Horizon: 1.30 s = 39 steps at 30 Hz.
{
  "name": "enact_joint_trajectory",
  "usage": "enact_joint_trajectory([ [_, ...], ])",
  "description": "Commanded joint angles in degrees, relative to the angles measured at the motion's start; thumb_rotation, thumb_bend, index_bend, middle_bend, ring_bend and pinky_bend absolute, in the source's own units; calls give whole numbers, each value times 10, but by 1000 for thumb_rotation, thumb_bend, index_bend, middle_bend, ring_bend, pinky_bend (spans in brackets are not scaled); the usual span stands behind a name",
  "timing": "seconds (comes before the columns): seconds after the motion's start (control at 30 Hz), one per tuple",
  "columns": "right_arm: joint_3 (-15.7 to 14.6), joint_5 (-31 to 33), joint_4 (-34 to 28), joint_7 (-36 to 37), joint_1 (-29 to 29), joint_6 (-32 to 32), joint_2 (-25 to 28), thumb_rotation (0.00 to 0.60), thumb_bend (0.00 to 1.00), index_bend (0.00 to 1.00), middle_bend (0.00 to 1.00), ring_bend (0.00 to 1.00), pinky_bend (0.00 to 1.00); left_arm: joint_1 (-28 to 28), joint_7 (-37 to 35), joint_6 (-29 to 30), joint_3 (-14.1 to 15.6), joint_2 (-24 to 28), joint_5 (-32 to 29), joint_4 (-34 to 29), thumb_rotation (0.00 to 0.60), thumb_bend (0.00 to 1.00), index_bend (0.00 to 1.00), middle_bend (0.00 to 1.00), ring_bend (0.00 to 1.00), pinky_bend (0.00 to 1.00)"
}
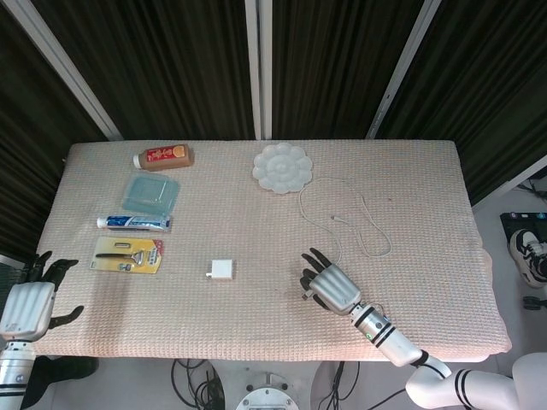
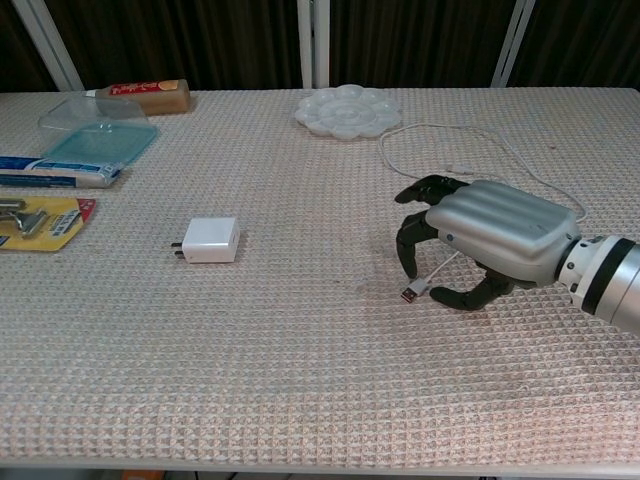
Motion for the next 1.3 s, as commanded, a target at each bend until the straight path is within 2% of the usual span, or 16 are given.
enact_joint_trajectory([
  [0.03,-1,2,0,-2,1,0,0,600,252,487,366,77,0,0,-1,-1,0,0,-1,0,600,145,198,191,11,0],
  [0.73,-2,30,-5,-30,8,-9,-9,600,301,488,366,77,0,-1,-20,-13,1,-1,0,10,600,145,197,180,11,0],
  [1.3,0,33,-13,-42,5,14,-8,600,327,573,390,131,0,-7,-22,-24,-2,3,-2,9,600,144,194,174,10,0],
])
